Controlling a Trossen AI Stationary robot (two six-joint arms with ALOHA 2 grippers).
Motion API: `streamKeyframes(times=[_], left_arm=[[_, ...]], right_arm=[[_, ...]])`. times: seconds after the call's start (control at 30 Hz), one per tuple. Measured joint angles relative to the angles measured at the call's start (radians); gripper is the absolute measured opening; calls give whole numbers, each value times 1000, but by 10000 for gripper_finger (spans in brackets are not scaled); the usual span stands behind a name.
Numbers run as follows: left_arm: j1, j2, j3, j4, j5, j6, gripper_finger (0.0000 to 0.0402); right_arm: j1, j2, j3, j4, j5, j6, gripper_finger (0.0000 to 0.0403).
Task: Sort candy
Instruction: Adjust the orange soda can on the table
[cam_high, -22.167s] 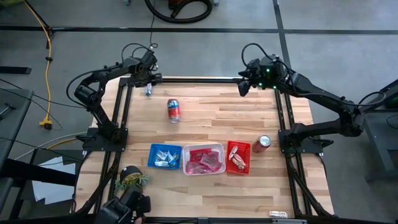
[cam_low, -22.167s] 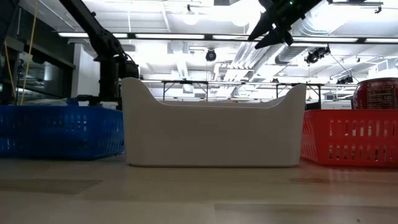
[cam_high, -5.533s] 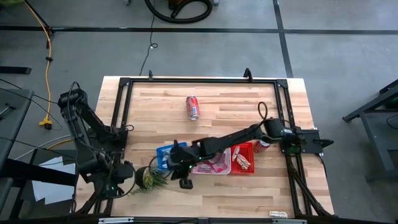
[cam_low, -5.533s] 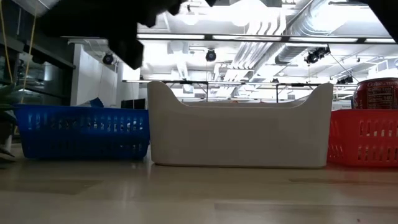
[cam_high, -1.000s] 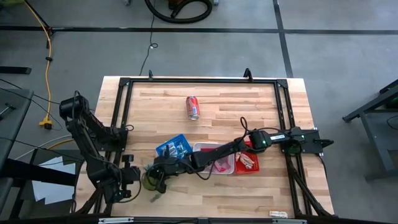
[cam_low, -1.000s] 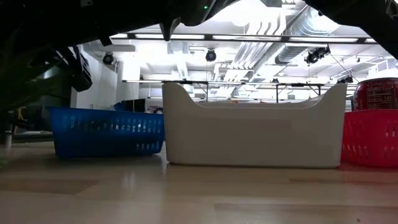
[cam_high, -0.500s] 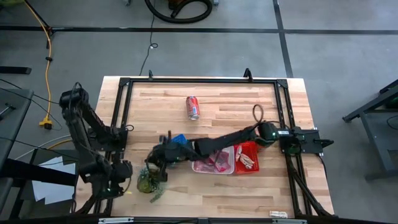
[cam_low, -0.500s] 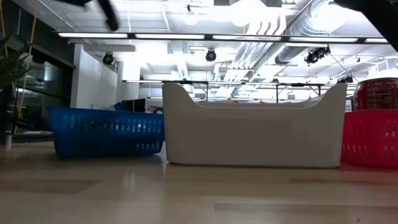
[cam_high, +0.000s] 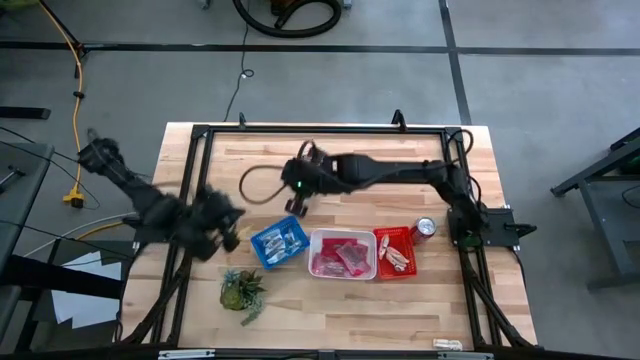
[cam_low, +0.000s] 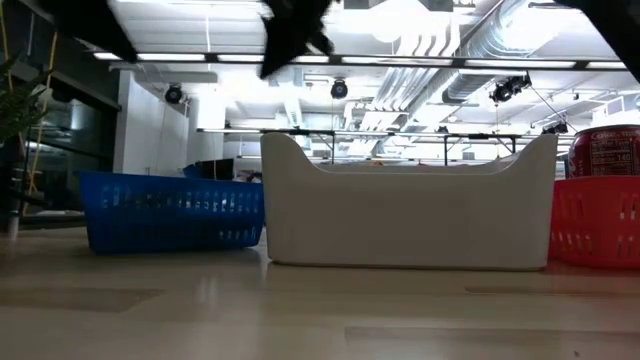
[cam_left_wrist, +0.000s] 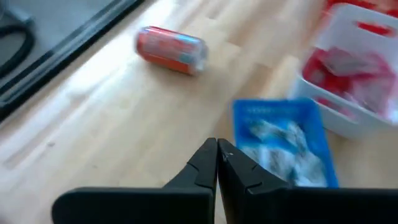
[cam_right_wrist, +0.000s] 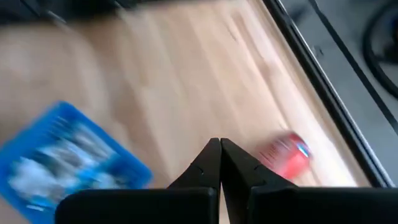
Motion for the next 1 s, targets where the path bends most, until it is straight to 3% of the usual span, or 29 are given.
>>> streamKeyframes(times=[0.13,0.23,0.33,0.43,0.57,0.77,0.9,1.0], left_arm=[[315,-28,-14,243,170,285,0],[522,-43,-70,572,428,529,0],[696,-44,-124,790,629,604,0],[833,-50,-162,791,648,607,0],[967,-80,-211,824,702,607,0],[1087,-89,-244,855,804,610,0],[1136,-88,-244,854,812,660,0],[1178,-89,-244,852,895,700,0]], right_arm=[[-74,0,-1,-89,-14,-33,0],[-135,0,-12,-106,-46,-116,0],[-212,-18,-52,-147,-115,-191,3],[-308,-97,-170,-125,-217,-223,10],[-414,-250,-438,33,-363,-174,14],[-467,-454,-817,455,-621,201,14],[-395,-461,-926,728,-609,441,27],[-335,-385,-882,771,-557,503,61]])
